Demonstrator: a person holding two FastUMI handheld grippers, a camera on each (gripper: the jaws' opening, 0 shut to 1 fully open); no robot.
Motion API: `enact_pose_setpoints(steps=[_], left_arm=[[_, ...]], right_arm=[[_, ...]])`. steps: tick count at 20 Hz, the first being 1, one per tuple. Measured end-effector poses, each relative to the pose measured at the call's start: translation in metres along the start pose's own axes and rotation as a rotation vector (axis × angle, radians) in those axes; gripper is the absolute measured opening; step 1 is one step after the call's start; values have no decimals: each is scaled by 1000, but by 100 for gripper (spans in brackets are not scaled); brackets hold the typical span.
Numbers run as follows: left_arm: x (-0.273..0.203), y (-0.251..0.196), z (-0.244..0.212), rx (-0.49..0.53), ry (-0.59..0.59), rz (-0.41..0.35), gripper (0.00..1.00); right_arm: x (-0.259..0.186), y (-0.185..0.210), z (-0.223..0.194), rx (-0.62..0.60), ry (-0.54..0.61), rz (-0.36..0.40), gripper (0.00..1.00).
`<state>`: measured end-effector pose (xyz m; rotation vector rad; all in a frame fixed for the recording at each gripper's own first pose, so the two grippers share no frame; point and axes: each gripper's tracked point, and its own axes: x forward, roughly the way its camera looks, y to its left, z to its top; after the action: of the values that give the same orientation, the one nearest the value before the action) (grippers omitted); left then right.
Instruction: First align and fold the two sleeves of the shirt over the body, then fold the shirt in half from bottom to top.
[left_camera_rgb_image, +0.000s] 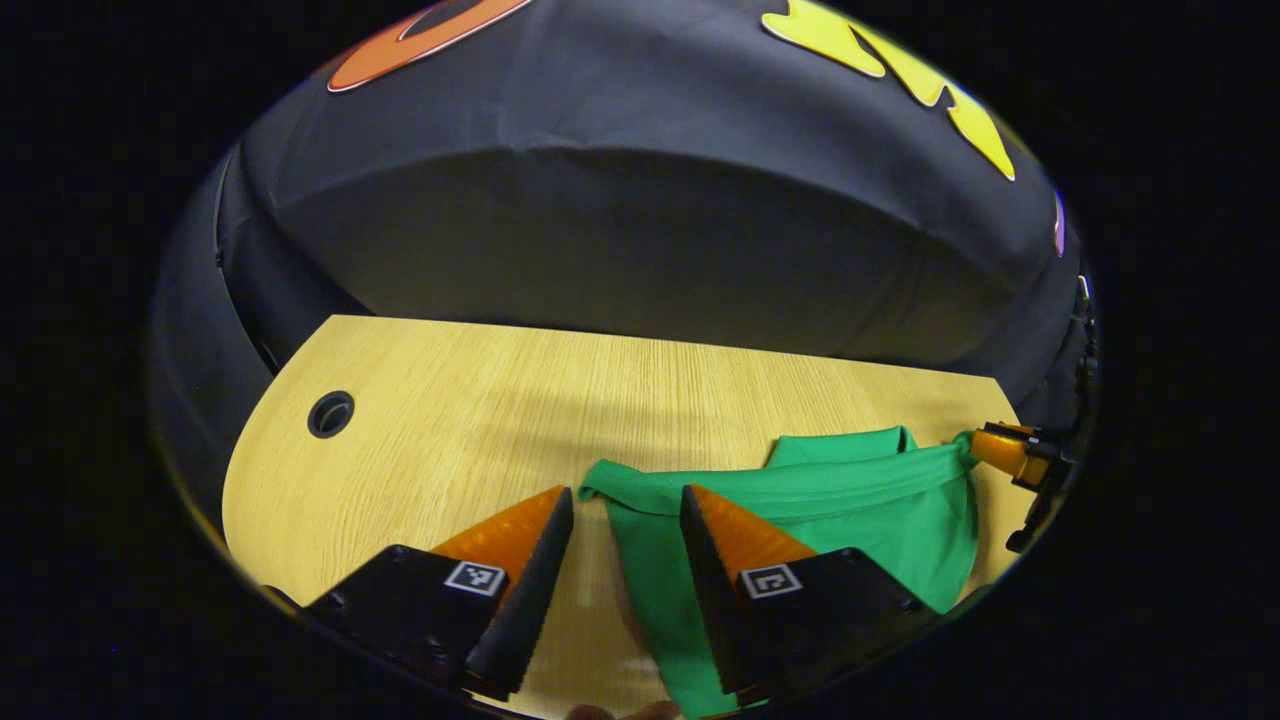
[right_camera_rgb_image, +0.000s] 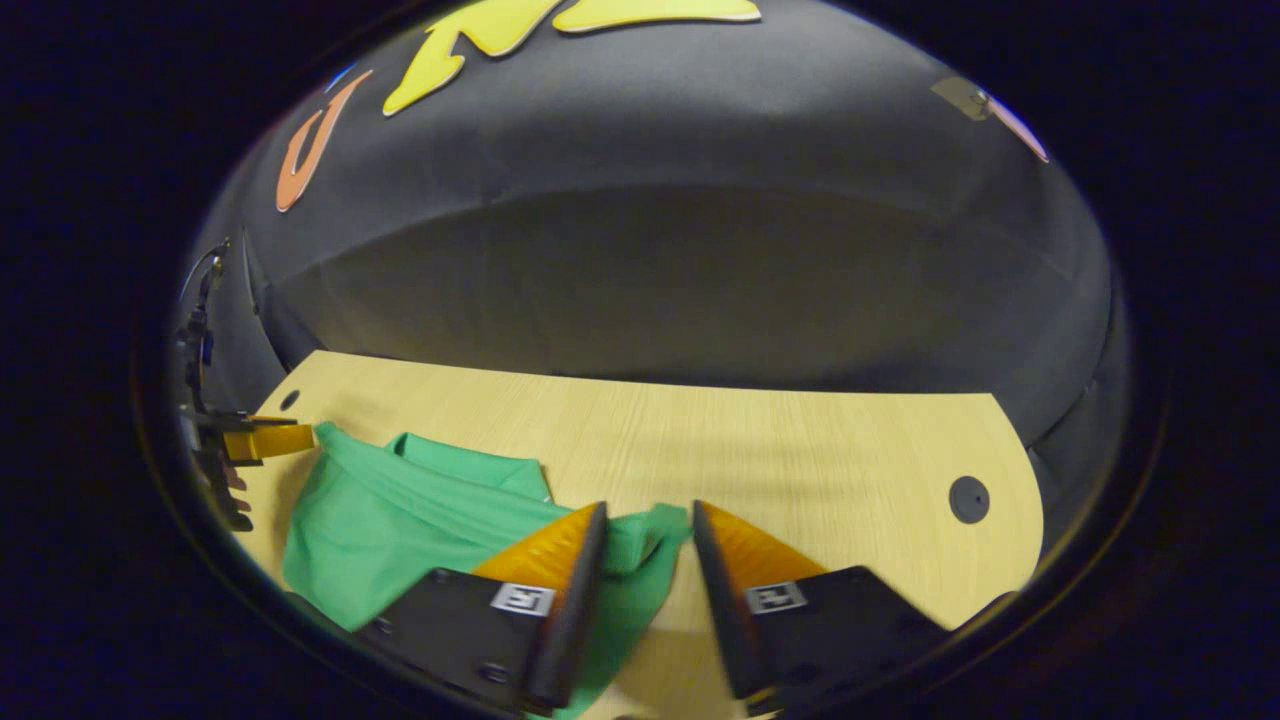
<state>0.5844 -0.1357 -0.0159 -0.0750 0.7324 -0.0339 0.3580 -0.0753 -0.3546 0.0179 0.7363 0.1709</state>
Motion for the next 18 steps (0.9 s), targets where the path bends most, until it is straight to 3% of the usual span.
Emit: enact_pose_setpoints(steps=[2,3,4,7,8,11,14,18], left_arm=[[-15,3,4,25,-23,25,84],[-24,3,8,40,-43,35,90],[-36,1,10,50,-52,35,95],[-85,-14,28,63,-122,35,95],[-107,-20,35,60,-154,21,95],[-184,-35,70,79,-298,14,100],[-278,-43,106,105,-459,13,97],[-378,-72,114,124,-582,-12,97]], right_arm=[[-11,-4,6,23,-27,-35,84],[-22,-5,10,28,-40,-48,87],[-33,-5,11,18,-46,-59,89],[-82,8,27,13,-106,-46,89],[-105,15,32,12,-130,-39,98],[-179,27,57,-3,-233,-51,98],[-258,38,73,-7,-320,-90,98],[-353,75,81,-47,-434,-63,98]])
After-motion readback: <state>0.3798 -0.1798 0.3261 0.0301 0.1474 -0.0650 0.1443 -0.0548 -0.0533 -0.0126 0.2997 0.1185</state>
